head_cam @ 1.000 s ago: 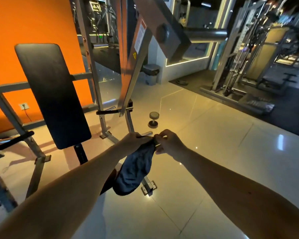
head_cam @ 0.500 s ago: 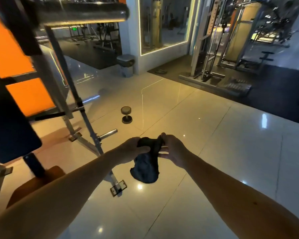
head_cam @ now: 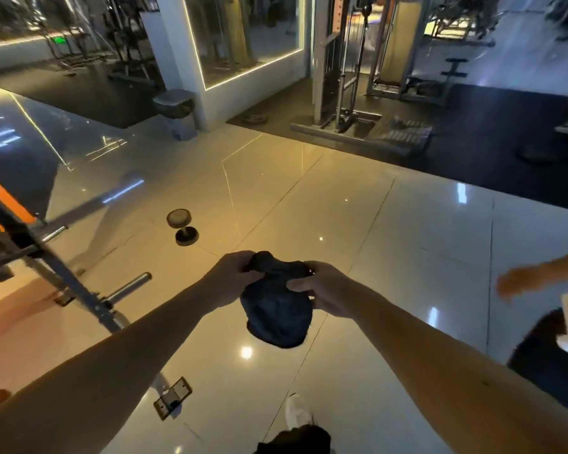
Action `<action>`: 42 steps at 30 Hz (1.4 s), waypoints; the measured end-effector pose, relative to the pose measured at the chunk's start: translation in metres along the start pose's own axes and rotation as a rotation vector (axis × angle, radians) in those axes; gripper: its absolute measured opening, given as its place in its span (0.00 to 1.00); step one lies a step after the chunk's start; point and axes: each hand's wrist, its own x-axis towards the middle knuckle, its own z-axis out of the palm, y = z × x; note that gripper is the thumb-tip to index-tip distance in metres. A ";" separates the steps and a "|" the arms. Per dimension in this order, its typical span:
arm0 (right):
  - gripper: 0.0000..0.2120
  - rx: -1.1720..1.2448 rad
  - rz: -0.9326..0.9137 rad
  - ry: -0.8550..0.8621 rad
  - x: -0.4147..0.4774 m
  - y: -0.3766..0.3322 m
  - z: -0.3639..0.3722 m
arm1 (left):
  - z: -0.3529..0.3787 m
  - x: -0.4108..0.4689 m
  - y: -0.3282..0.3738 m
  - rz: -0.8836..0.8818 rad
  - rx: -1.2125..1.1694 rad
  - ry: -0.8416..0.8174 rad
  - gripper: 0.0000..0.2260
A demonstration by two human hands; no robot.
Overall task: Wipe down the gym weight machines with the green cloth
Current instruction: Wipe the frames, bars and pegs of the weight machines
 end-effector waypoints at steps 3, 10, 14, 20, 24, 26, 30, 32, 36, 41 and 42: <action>0.35 -0.064 0.017 0.010 0.058 -0.034 -0.025 | -0.011 0.063 -0.013 -0.031 0.106 0.102 0.05; 0.41 -0.152 0.097 -0.068 0.185 -0.105 -0.053 | -0.061 0.164 -0.039 -0.192 0.132 0.270 0.13; 0.39 -0.254 0.158 -0.103 0.267 -0.132 -0.052 | -0.094 0.201 -0.047 -0.355 -0.030 0.355 0.19; 0.32 -0.614 0.314 -0.348 0.378 -0.160 -0.029 | -0.140 0.226 -0.073 -0.628 -0.082 0.390 0.32; 0.38 -0.672 0.361 -0.462 0.441 -0.190 -0.005 | -0.167 0.240 -0.082 -0.693 -0.080 0.408 0.45; 0.37 -0.706 0.338 -0.596 0.470 -0.218 0.008 | -0.182 0.249 -0.070 -0.706 -0.091 0.470 0.47; 0.36 -1.131 0.071 -0.926 0.508 -0.282 0.040 | -0.216 0.267 -0.039 -0.731 0.002 0.541 0.44; 0.25 -1.462 -0.247 -1.023 0.526 -0.302 0.059 | -0.230 0.279 -0.031 -0.760 0.066 0.573 0.33; 0.07 -1.626 -0.587 -0.946 0.568 -0.330 0.097 | -0.263 0.308 -0.034 -0.825 0.144 0.778 0.09; 0.15 -1.533 -0.548 -0.910 0.635 -0.352 0.165 | -0.317 0.334 -0.065 -0.867 0.016 1.099 0.11; 0.15 -1.503 -0.534 -0.913 0.648 -0.357 0.185 | -0.332 0.338 -0.075 -0.858 -0.009 1.148 0.12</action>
